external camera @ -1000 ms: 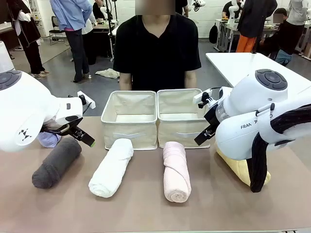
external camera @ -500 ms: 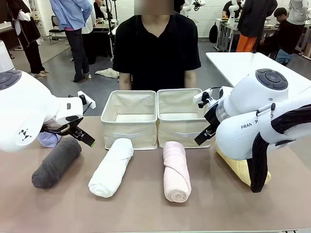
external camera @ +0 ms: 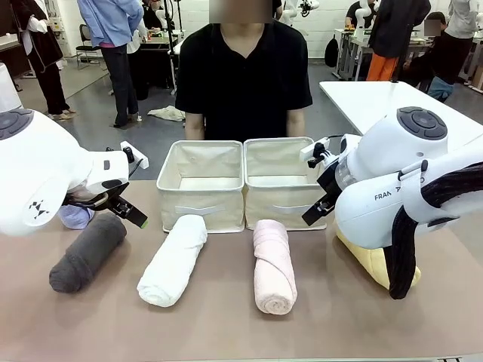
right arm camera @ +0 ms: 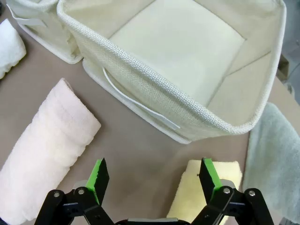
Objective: Sort the towels based on their folding style.
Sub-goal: Pick up one triangle-folded towel and place it in the left Fabric basket.
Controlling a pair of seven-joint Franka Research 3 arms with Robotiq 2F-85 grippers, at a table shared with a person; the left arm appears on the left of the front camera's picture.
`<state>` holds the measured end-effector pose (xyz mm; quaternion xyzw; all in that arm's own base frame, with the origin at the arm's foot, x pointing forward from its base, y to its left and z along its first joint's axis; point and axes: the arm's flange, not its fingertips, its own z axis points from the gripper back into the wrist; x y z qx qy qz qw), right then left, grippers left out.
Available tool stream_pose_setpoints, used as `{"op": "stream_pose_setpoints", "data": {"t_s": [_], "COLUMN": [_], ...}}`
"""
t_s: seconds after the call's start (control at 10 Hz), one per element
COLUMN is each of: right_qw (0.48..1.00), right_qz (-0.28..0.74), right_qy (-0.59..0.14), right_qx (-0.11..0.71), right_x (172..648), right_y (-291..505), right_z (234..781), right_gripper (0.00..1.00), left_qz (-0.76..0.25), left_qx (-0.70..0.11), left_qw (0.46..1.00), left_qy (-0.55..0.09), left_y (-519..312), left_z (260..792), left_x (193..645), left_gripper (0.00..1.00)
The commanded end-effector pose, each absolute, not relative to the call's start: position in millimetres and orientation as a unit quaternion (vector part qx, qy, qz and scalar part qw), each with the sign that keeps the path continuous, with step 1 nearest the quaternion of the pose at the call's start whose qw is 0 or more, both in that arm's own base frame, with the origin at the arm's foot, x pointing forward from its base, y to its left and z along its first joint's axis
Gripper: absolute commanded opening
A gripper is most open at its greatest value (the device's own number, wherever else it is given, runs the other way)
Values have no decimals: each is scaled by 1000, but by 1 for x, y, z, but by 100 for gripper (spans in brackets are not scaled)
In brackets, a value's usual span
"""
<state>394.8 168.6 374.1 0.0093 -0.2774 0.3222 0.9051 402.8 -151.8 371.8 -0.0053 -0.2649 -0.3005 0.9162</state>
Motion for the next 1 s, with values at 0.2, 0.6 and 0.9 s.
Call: {"op": "stream_pose_setpoints", "data": {"t_s": [0.2,0.6,0.9], "right_qw": [905,897,901], "right_qz": [321,347,332], "right_qy": [-277,-275,-278], "right_qx": [10,-3,-18], "right_x": [395,363,328], "right_y": [168,168,166], "right_z": [374,486,596], "right_gripper": [100,100,100], "left_qz": [-299,-324,-348], "left_qx": [-6,-8,25], "left_qw": [917,914,905], "left_qy": [-265,-245,-241], "left_y": [-150,-143,-140], "left_z": [372,492,599], "left_x": [403,392,374], "left_gripper": [100,100,100]}}
